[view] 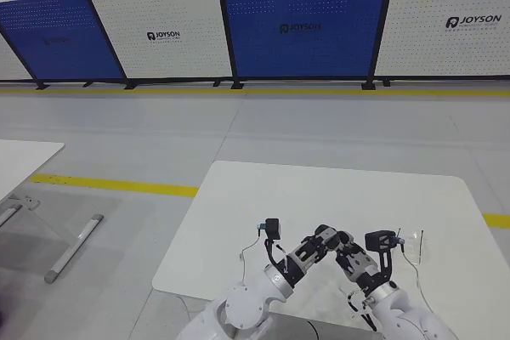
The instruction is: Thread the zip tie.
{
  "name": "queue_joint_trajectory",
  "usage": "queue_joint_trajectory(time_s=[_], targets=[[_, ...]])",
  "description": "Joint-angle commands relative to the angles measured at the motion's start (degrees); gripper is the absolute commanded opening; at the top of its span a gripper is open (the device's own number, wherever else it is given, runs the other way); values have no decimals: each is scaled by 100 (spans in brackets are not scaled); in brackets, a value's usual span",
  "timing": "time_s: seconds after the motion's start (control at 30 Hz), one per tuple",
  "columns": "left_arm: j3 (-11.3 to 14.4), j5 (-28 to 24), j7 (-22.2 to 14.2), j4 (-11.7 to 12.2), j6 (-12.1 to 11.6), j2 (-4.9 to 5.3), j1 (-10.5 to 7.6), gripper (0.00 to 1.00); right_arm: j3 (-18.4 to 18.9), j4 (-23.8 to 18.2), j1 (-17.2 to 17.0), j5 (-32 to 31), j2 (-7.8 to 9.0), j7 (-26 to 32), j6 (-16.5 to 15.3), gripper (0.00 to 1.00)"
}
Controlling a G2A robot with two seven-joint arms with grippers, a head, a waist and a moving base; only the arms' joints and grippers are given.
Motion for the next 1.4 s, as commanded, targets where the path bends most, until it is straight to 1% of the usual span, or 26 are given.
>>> queue_joint_trajectory(time_s=[0.0, 0.03, 0.07, 0.17, 0.23, 0.3, 0.4, 0.5, 0.6, 0.7, 0.8, 0.87, 0.93, 1.37], targets=[[-3, 7, 13, 10, 11, 0, -5, 0, 16, -4, -6, 68, -2, -27, 3, 0], [-7, 6, 31, 41, 30, -2, -13, 0, 37, -3, -10, 110, -3, -39, 40, 27], [-11, -4, 46, 70, 41, -4, -21, 0, 69, -4, -9, 137, -4, -58, 103, 100], [-52, -80, 108, 169, 34, -8, -39, 0, 215, -26, -29, 296, -7, -196, 279, 100], [-123, -164, 159, 233, -7, -6, -37, 0, 375, -75, -86, 513, -13, -379, 452, 100], [-227, -254, 226, 285, -59, 0, -18, 0, 552, -143, -156, 815, -22, -620, 577, 100], [-422, -409, 306, 340, -142, 19, 49, 0, 873, -286, -314, 1450, -35, -992, 619, 100], [-648, -539, 398, 372, -209, 44, 151, 0, 1267, -454, -525, 2361, -47, -1260, 488, 100], [-855, -661, 500, 379, -236, 65, 251, 0, 1698, -563, -765, 3135, -47, -1393, 345, 100], [-1005, -728, 671, 403, -230, 74, 334, 0, 2087, -554, -948, 3755, -47, -1447, 273, 100], [-1117, -816, 765, 435, -242, 78, 397, 0, 2378, -511, -1060, 4182, -46, -1424, 208, 100], [-1151, -917, 772, 442, -260, 77, 439, 0, 2400, -515, -1079, 4262, -48, -1393, 180, 100], [-1137, -1334, 570, 404, -245, 70, 506, 0, 2400, -515, -1079, 4262, -48, -1393, 180, 100], [-1137, -1334, 570, 404, -245, 70, 506, 0, 2400, -515, -1079, 4262, -48, -1393, 180, 100]])
